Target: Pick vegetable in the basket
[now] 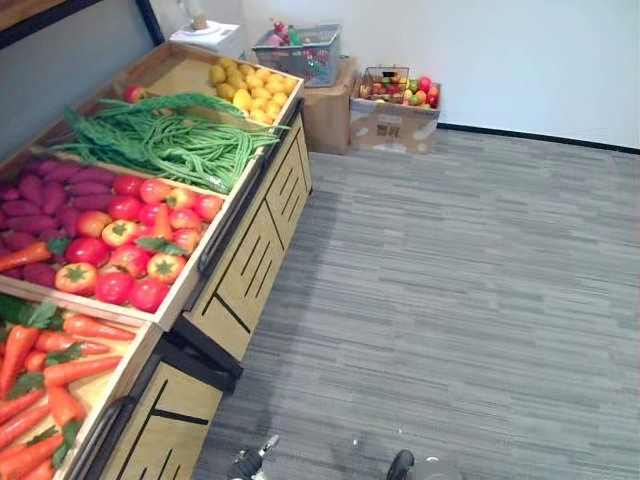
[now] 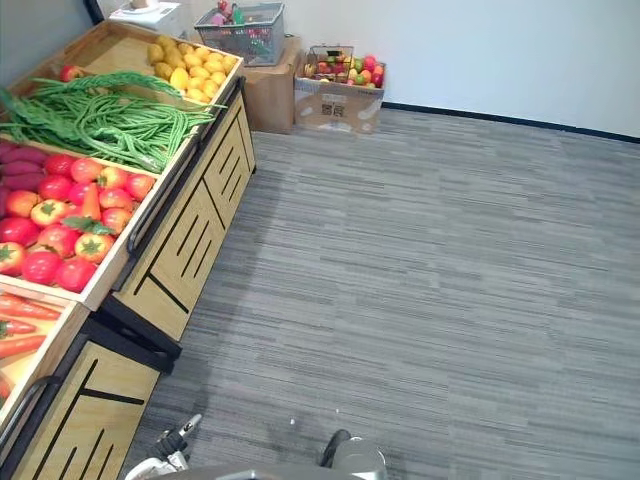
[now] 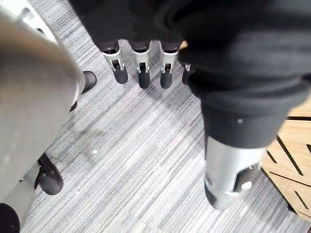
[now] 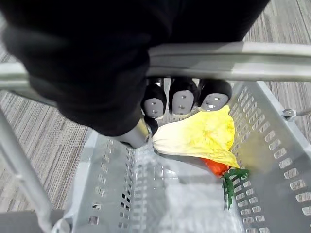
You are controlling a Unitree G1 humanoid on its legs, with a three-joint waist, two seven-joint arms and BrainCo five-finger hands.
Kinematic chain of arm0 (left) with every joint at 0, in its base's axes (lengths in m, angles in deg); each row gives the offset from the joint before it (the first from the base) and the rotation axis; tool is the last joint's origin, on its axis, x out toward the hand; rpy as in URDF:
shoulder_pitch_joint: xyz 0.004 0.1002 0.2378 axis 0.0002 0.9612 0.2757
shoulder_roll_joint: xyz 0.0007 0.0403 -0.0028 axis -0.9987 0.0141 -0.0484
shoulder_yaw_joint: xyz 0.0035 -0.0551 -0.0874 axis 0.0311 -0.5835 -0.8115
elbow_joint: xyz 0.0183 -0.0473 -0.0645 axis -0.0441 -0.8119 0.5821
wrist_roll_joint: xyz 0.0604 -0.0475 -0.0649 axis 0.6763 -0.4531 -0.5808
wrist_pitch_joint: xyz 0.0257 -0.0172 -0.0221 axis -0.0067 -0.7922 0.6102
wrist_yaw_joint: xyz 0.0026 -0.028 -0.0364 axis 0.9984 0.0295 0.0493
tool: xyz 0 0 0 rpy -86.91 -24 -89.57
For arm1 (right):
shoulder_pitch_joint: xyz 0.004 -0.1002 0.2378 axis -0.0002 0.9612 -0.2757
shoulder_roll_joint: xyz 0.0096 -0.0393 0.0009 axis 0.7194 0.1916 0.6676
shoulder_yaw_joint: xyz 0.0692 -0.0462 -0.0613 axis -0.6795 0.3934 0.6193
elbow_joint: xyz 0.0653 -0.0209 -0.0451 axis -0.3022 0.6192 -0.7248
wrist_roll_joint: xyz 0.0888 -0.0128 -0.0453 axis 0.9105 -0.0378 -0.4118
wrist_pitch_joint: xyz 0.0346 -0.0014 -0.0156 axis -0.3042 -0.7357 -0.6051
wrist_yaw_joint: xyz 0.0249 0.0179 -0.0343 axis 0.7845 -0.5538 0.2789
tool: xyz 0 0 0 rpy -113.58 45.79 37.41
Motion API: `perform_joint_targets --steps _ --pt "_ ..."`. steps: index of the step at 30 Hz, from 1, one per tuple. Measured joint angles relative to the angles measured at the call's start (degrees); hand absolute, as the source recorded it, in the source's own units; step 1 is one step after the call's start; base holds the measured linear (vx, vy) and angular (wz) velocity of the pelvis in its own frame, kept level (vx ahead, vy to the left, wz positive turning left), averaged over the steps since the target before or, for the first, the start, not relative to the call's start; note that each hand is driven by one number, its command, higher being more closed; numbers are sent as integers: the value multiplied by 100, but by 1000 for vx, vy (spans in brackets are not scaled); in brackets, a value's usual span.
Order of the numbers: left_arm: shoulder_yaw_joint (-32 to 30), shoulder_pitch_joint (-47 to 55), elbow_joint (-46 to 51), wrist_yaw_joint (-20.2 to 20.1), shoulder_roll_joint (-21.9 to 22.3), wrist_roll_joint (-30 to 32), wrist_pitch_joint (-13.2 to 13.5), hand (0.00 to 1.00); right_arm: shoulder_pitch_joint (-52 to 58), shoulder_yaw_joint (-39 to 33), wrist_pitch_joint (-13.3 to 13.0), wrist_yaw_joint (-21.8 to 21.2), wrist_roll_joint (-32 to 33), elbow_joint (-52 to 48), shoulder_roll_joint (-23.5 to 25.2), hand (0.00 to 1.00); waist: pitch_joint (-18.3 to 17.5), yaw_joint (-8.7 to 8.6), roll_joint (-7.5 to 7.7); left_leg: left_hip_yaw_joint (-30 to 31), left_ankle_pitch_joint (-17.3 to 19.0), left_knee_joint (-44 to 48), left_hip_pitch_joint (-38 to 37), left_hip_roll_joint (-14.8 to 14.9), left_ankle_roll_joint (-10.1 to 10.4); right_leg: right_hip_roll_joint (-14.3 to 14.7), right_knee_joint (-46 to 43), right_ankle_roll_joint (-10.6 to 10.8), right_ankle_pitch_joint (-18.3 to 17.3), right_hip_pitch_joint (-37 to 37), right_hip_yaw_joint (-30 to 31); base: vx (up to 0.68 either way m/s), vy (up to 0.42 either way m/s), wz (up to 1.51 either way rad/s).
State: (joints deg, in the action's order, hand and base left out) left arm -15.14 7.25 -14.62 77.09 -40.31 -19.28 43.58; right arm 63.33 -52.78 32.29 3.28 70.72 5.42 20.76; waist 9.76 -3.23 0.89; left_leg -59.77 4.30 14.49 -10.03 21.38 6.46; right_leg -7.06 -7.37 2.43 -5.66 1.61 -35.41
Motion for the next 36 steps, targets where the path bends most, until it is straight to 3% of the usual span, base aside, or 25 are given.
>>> perform_joint_targets --steps 2,3,4,6,7,9,10,13,14,16,20,23,28,32,36 --pt "-47 59 73 88 72 1 83 0 -31 159 -42 11 -2 0 -1 100 45 69 46 963 -5 728 311 192 -74 41 39 -64 27 0 361 -126 -91 -60" --pt "-71 112 103 124 85 -10 92 0 -76 232 -65 18 -15 2 -83 100 86 125 74 1718 80 661 408 -46 -63 20 38 -87 54 -80 625 -133 0 -150" --pt "-119 174 99 148 145 -50 119 0 -185 369 -68 17 -45 18 -249 100 102 216 -1 2942 193 214 413 -609 -52 9 62 -87 121 -223 1133 -113 54 -154" --pt "-108 253 87 152 199 -62 163 0 -248 467 -71 6 -69 22 -400 100 107 186 -111 3861 220 -166 468 -1044 -12 87 169 4 224 -317 1524 -96 85 -141" --pt "-86 273 81 143 234 -86 249 0 -268 472 -70 -8 -58 22 -431 100 103 198 -196 4609 334 -516 503 -1267 -19 248 333 59 327 -408 1908 -95 121 -137" --pt "-40 282 46 138 232 -197 284 0 -298 543 -70 -18 -21 21 -431 100 81 209 -262 5237 602 -753 495 -1342 -42 453 537 62 512 -495 2238 -47 124 -115" --pt "-13 282 33 134 230 -261 275 0 -372 658 -60 -23 16 27 -430 100 40 216 -325 5358 853 -877 505 -1353 -86 579 750 59 721 -540 2472 41 168 -93" --pt "27 265 8 118 241 -423 323 0 -340 676 -75 -70 214 8 -198 100 23 204 -259 5218 903 -898 524 -1552 -160 558 1067 9 1133 -500 2927 59 136 -43" --pt "32 263 3 114 241 -420 317 0 -354 688 -75 -65 251 8 -184 100 14 206 -260 5202 898 -906 476 -1568 -133 553 1156 52 1191 -425 2953 79 94 -16" --pt "51 306 -7 74 303 -426 314 0 -338 776 -84 -29 269 8 -169 100 -80 215 -415 5112 861 -853 407 -1631 -171 522 1343 88 1267 -346 3060 162 122 -19" --pt "89 275 -148 56 340 -449 307 0 -321 798 -101 18 402 20 -172 100 -141 225 -470 5118 852 -807 352 -1726 -181 505 1346 98 1281 -319 3224 122 65 -27" --pt "112 191 -221 10 304 -450 304 0 -291 790 -197 11 468 37 -48 100 -143 203 -380 5125 841 -807 257 -1767 -199 486 1347 99 1281 -261 3268 41 25 -13" --pt "248 192 -240 -103 175 -436 265 0 -288 638 -224 8 491 218 249 100 -275 194 -106 5270 836 -813 186 -1849 -211 417 1349 106 1286 -195 3269 -39 11 2" --pt "308 190 -238 -71 161 -437 215 0 -294 636 -225 14 497 226 238 100 -273 196 -116 5281 967 -873 206 -1858 -393 403 1353 172 1329 -259 3269 -113 9 1" --pt "325 171 -235 104 93 -403 165 0 -290 642 -229 16 504 227 253 100 -257 194 -43 5237 1045 -827 208 -1860 -367 370 1380 175 1323 -268 3284 -110 -19 -12"
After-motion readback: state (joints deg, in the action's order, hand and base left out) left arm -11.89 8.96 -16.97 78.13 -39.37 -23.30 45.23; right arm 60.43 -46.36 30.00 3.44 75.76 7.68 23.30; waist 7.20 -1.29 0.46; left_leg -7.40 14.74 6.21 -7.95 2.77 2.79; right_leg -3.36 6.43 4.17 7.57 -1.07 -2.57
